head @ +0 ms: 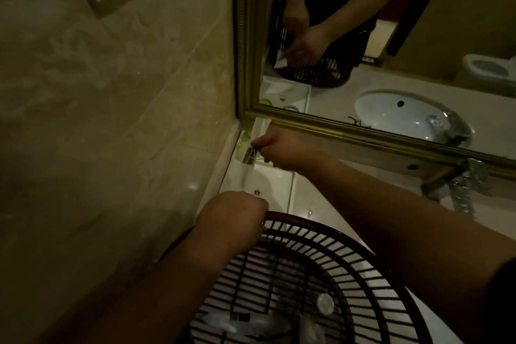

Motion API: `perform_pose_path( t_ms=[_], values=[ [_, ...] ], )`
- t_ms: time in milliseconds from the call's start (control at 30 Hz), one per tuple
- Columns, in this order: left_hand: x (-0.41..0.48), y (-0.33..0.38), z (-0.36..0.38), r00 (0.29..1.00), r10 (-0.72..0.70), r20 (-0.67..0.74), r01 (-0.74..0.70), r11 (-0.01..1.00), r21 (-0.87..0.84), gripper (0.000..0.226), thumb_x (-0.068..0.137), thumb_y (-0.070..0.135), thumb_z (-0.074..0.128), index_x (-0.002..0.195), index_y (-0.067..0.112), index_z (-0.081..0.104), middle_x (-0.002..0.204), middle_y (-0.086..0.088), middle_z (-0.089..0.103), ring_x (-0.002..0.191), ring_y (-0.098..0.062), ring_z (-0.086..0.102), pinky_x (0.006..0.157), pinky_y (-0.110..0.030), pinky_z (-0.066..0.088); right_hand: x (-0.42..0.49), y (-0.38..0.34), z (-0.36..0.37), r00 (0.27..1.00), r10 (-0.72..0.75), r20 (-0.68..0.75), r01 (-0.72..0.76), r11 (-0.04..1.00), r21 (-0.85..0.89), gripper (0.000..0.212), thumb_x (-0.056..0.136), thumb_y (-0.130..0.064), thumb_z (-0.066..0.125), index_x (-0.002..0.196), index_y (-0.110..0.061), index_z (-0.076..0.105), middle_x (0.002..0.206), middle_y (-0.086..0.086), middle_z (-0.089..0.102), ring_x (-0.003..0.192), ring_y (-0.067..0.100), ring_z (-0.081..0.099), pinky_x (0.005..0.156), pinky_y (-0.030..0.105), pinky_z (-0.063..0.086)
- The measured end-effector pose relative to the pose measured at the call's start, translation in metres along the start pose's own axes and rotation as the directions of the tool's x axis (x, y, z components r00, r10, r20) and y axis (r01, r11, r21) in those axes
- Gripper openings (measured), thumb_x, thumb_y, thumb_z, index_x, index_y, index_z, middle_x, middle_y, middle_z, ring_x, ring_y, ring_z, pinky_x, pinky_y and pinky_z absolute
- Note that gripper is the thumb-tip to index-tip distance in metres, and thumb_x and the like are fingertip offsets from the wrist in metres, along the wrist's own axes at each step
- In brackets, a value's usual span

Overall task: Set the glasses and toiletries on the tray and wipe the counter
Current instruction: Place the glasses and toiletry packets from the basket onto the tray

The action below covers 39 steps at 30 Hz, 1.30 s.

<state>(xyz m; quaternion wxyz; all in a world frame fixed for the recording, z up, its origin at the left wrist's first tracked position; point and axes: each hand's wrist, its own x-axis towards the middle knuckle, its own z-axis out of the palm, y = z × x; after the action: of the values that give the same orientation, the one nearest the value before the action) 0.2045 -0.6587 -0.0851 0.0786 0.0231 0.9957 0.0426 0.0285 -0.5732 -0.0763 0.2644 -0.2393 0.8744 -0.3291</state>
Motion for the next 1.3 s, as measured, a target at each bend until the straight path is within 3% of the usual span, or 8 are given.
perform_pose_path(
  t_ms=[133,267,633,800,900,1033,1167,1300],
  values=[
    [-0.001,-0.002,0.001,0.999,0.035,-0.026,-0.035,0.999,0.007,0.022,0.092,0.041,0.063,0.103,0.022,0.066,0.091,0.002,0.067,0.076,-0.017,0.062,0.06,-0.028,0.035,0.037,0.028,0.042,0.974,0.079,0.214,-0.043,0.985,-0.169,0.036,0.097,-0.011,0.061,0.13,-0.015,0.071,0.133,0.009,0.067,0.118,0.022,0.064,0.099,0.029,0.049],
    [0.001,-0.004,0.003,0.998,0.054,0.012,-0.053,0.998,-0.03,0.021,0.096,0.038,0.059,0.107,0.021,0.064,0.1,0.0,0.066,0.085,-0.02,0.063,0.065,-0.031,0.036,0.066,0.041,0.074,0.921,0.203,0.333,-0.185,0.979,-0.084,0.036,0.099,-0.006,0.06,0.133,-0.012,0.068,0.122,0.017,0.069,0.099,0.028,0.067,0.088,0.041,0.057],
    [0.002,-0.005,0.009,0.996,0.087,-0.001,-0.087,0.996,-0.028,0.023,0.096,0.035,0.062,0.115,0.021,0.064,0.105,0.0,0.067,0.091,-0.019,0.064,0.068,-0.03,0.035,0.082,0.031,0.094,0.818,0.281,0.502,-0.245,0.96,-0.138,0.055,0.104,-0.005,0.051,0.156,-0.018,0.038,0.144,0.019,0.054,0.125,0.037,0.06,0.097,0.049,0.055],
    [-0.002,-0.002,0.008,0.995,0.078,-0.056,-0.08,0.996,-0.037,0.021,0.091,0.037,0.066,0.106,0.022,0.068,0.097,-0.001,0.069,0.085,-0.021,0.067,0.07,-0.034,0.05,0.047,0.008,0.056,0.931,0.131,0.342,0.001,0.932,-0.362,0.045,0.1,-0.008,0.051,0.144,-0.015,0.058,0.146,0.012,0.057,0.132,0.028,0.054,0.099,0.035,0.046],
    [-0.007,0.0,0.004,0.995,0.062,-0.073,-0.065,0.997,-0.04,0.017,0.087,0.038,0.07,0.093,0.022,0.067,0.085,-0.002,0.066,0.074,-0.022,0.064,0.059,-0.031,0.042,-0.007,-0.007,0.032,0.992,-0.128,0.01,0.127,0.963,-0.237,0.03,0.095,-0.009,0.054,0.115,-0.019,0.075,0.114,0.003,0.072,0.109,0.023,0.065,0.09,0.033,0.051],
    [-0.008,0.001,0.002,1.0,-0.006,-0.004,0.005,0.998,-0.07,0.018,0.087,0.041,0.068,0.096,0.026,0.067,0.093,-0.002,0.065,0.076,-0.024,0.06,0.062,-0.03,0.038,-0.118,-0.026,0.013,0.843,-0.412,-0.346,0.441,0.898,0.005,0.015,0.081,-0.014,0.056,0.072,-0.017,0.067,0.067,-0.006,0.063,0.068,0.013,0.062,0.063,0.032,0.05],
    [-0.005,0.0,0.002,1.0,0.015,-0.007,-0.015,0.999,-0.045,0.02,0.087,0.039,0.067,0.099,0.023,0.068,0.093,-0.006,0.066,0.074,-0.025,0.057,0.061,-0.032,0.039,-0.199,-0.011,0.045,0.844,-0.535,-0.038,0.534,0.845,-0.036,0.02,0.083,-0.018,0.055,0.064,-0.017,0.059,0.06,-0.007,0.056,0.056,0.011,0.055,0.055,0.031,0.044],
    [-0.006,-0.001,0.006,0.999,0.034,-0.041,-0.036,0.999,-0.04,0.016,0.086,0.036,0.072,0.096,0.024,0.068,0.085,-0.001,0.062,0.071,-0.019,0.051,0.058,-0.03,0.037,-0.198,0.02,0.12,0.849,-0.092,0.52,0.325,0.867,-0.377,0.019,0.095,-0.033,0.059,0.097,-0.02,0.072,0.086,0.0,0.067,0.081,0.02,0.065,0.067,0.03,0.049]
  ],
)
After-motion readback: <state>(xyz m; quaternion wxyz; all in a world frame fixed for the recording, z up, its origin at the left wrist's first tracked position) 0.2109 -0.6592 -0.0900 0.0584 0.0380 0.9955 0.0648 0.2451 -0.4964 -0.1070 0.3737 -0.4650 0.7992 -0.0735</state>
